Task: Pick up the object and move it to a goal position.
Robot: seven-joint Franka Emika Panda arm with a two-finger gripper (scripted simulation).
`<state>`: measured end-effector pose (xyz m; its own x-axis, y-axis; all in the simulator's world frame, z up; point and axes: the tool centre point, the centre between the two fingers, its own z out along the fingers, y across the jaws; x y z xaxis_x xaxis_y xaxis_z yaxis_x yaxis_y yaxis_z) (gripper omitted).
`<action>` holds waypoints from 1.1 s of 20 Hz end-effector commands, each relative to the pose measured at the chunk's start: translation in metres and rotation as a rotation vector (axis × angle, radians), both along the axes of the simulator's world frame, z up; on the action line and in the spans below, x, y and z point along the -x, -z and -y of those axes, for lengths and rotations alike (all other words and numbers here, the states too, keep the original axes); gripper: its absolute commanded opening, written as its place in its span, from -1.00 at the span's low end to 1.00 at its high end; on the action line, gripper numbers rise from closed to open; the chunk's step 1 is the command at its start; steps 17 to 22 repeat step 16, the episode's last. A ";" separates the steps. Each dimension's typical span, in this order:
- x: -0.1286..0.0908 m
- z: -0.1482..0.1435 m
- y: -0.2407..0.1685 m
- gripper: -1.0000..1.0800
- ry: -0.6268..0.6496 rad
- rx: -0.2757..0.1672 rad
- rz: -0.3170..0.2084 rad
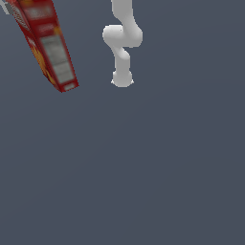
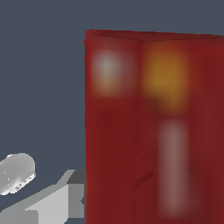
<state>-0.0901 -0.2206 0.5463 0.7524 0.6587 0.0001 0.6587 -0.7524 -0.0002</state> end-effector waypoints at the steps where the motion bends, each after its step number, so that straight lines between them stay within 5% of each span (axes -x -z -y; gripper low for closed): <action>1: 0.001 0.005 -0.012 -1.00 -0.001 0.000 0.000; 22: 0.003 0.016 -0.038 -1.00 -0.001 0.000 0.000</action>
